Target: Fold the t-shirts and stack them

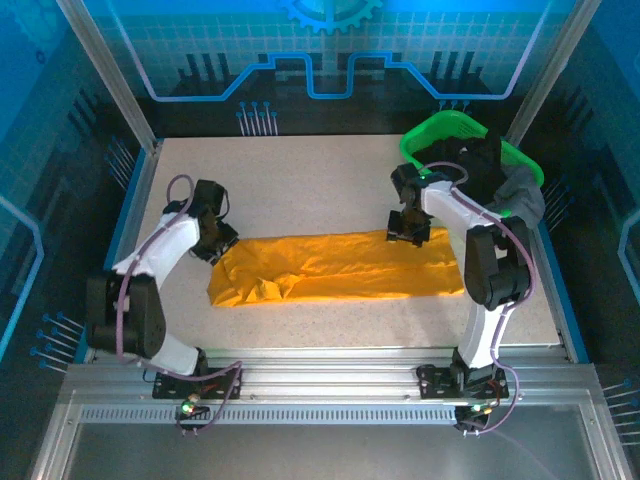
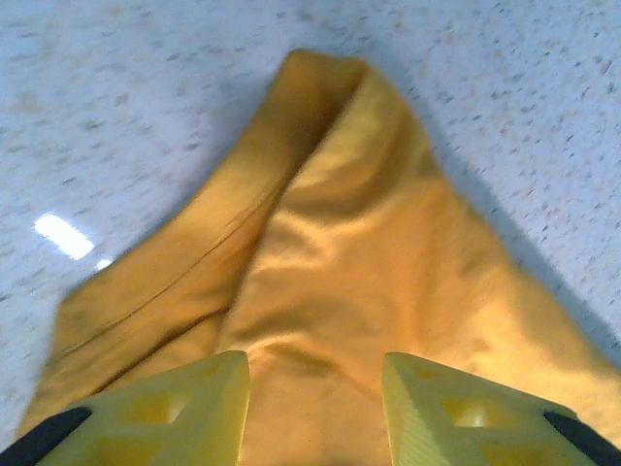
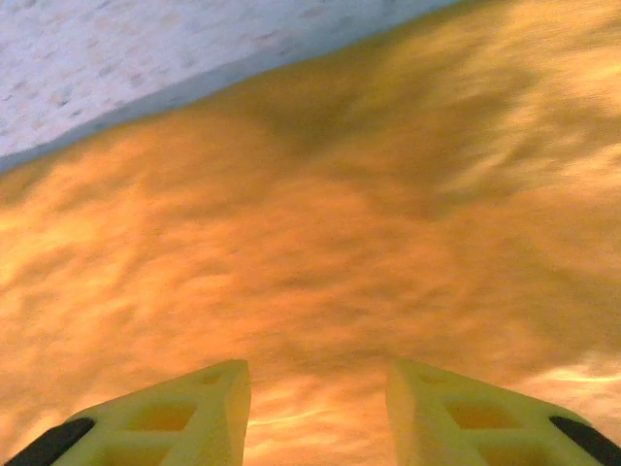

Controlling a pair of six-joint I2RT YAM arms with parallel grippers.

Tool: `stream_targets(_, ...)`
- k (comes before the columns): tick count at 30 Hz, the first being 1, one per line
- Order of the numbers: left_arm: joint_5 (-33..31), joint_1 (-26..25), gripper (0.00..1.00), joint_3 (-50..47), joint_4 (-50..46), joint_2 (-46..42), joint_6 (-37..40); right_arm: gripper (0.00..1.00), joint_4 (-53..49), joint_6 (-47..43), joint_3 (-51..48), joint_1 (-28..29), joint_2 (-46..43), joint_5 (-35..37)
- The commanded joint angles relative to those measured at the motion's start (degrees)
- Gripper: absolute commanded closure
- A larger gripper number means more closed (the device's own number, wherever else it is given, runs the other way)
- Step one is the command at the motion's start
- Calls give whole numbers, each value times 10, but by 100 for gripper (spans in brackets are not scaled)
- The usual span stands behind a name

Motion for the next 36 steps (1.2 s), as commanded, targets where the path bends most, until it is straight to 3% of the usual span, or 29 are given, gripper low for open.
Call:
stream_targets(1,43,1,64,68,39,97,13,59,17,0,4,30,33,-45)
stream_targets(10,23,61,74,106,3,227,34,60,-41,-8,108,36,156,-56)
stream_targets(19,65,140,72,175,13,294,98,58,-120,-33,281,34,289,-78)
stream_targets(22,46,134,68,194,3,261,111,58,-120,-59,319,32,294,-92)
stream_targets(26,7,84,59,149,40,136,151,52,-81,-97,313,36,232,-105)
stream_targets(28,42,52,54,104,72,75,166,48,-66,-105,299,38,194,-111)
stream_targets(32,184,21,48,12,146,34,179,41,-26,-103,244,39,129,-173)
stream_targets(36,223,0,45,-12,140,52,211,39,14,-88,186,43,87,-250)
